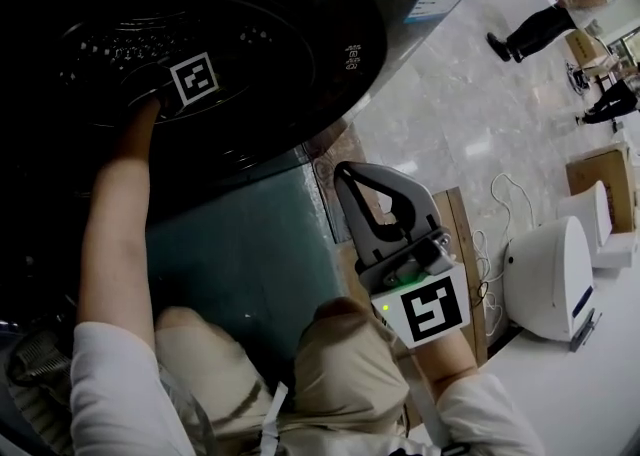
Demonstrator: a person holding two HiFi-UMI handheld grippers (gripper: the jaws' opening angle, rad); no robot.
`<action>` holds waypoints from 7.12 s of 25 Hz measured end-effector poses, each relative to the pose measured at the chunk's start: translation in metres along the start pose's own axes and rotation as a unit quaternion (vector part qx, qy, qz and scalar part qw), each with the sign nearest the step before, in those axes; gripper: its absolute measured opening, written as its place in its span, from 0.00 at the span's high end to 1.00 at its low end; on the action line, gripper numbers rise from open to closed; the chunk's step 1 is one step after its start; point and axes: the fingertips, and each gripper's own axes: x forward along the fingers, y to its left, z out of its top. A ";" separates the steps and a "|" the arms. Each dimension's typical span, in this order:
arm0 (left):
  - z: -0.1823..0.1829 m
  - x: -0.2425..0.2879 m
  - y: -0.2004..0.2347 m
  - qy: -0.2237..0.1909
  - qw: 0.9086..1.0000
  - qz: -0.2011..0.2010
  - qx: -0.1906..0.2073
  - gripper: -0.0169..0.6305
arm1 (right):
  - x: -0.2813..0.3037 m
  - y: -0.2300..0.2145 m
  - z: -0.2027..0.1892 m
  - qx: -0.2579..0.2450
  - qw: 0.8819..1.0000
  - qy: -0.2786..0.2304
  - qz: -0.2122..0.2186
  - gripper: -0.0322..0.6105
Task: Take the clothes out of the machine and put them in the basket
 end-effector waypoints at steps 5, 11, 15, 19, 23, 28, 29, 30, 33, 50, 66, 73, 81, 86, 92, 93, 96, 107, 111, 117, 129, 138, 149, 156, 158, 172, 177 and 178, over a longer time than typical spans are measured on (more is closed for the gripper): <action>0.003 -0.033 0.021 -0.057 0.995 0.043 -0.066 0.61 | -0.002 0.003 0.006 0.006 1.000 -0.010 0.003 0.93; 0.025 -0.106 0.028 -0.182 0.969 0.102 -0.131 0.61 | 0.019 0.020 0.019 0.021 0.998 -0.044 0.033 0.93; 0.029 -0.150 0.021 -0.233 0.955 0.128 -0.132 0.61 | 0.045 0.032 0.039 0.019 0.996 -0.065 0.060 0.93; 0.024 -0.190 0.005 -0.277 0.942 0.134 -0.132 0.61 | 0.069 0.039 0.074 0.034 0.994 -0.050 0.090 0.93; 0.023 -0.236 -0.022 -0.320 0.927 0.135 -0.139 0.61 | 0.082 0.044 0.131 0.044 0.990 -0.030 0.128 0.93; 0.006 -0.294 -0.062 -0.351 0.911 0.112 -0.185 0.61 | 0.082 0.049 0.198 0.056 0.984 0.005 0.171 0.93; 0.000 -0.307 -0.068 -0.357 0.908 0.110 -0.192 0.61 | 0.081 0.051 0.210 0.054 0.982 0.012 0.180 0.93; -0.006 -0.322 -0.076 -0.365 0.904 0.105 -0.199 0.61 | 0.079 0.053 0.223 0.051 0.981 0.018 0.187 0.93; -0.028 -0.363 -0.103 -0.387 0.888 0.079 -0.233 0.61 | 0.075 0.049 0.260 0.056 0.977 0.036 0.201 0.93; -0.170 -0.701 -0.195 -0.371 0.762 0.159 -0.506 0.61 | 0.014 0.091 0.589 0.092 0.897 0.002 0.433 0.93; -0.490 -0.870 -0.383 -0.255 0.577 0.350 -0.692 0.61 | -0.043 0.341 0.818 0.006 0.790 -0.117 0.601 0.93; -0.548 -0.883 -0.442 -0.202 0.454 0.387 -0.777 0.61 | -0.042 0.412 0.845 0.008 0.713 -0.145 0.686 0.93; -0.579 -0.884 -0.450 -0.141 0.371 0.418 -0.818 0.60 | -0.011 0.453 0.825 0.005 0.641 -0.127 0.757 0.93; -0.602 -0.856 -0.460 -0.119 0.333 0.421 -0.835 0.60 | -0.006 0.482 0.786 -0.013 0.614 -0.104 0.783 0.93; -0.615 -0.807 -0.465 -0.116 0.335 0.392 -0.849 0.59 | -0.002 0.514 0.737 -0.021 0.605 -0.080 0.792 0.93; -0.618 -0.797 -0.467 -0.116 0.334 0.386 -0.852 0.59 | -0.002 0.519 0.731 -0.019 0.605 -0.077 0.792 0.93; -0.626 -0.758 -0.470 -0.122 0.334 0.369 -0.859 0.59 | -0.004 0.536 0.707 -0.022 0.602 -0.066 0.795 0.93; -0.646 -0.554 -0.463 -0.157 0.357 0.289 -0.874 0.59 | 0.018 0.608 0.547 -0.042 0.599 0.000 0.800 0.93; -0.652 -0.467 -0.466 -0.163 0.341 0.250 -0.891 0.58 | 0.027 0.628 0.493 -0.038 0.599 0.024 0.799 0.93; -0.657 -0.350 -0.464 -0.161 0.336 0.186 -0.909 0.58 | 0.038 0.650 0.428 -0.032 0.596 0.038 0.802 0.93; -0.679 -0.199 -0.489 -0.073 0.347 0.071 -0.932 0.51 | 0.058 0.656 0.350 -0.042 0.597 0.066 0.799 0.93; -0.670 -0.202 -0.507 0.008 0.389 0.050 -0.920 0.20 | 0.061 0.649 0.367 -0.036 0.601 0.068 0.795 0.93; -0.684 -0.351 -0.475 -0.039 0.361 0.107 -0.926 0.25 | 0.040 0.623 0.478 -0.032 0.598 0.030 0.800 0.93; -0.708 -0.504 -0.474 -0.053 0.300 0.242 -0.921 0.92 | 0.030 0.592 0.565 -0.030 0.611 0.004 0.791 0.93; -0.709 -0.547 -0.476 -0.062 0.289 0.266 -0.918 0.95 | 0.026 0.583 0.592 -0.028 0.614 -0.009 0.788 0.93; -0.709 -0.892 -0.454 -0.081 0.248 0.517 -0.815 0.95 | 0.030 0.522 0.783 -0.024 0.634 -0.137 0.760 0.93; -0.694 -1.014 -0.445 -0.058 0.275 0.607 -0.743 0.95 | 0.036 0.500 0.842 -0.013 0.641 -0.183 0.745 0.93; -0.690 -1.031 -0.444 -0.053 0.278 0.618 -0.733 0.95 | 0.037 0.496 0.854 -0.003 0.642 -0.191 0.742 0.93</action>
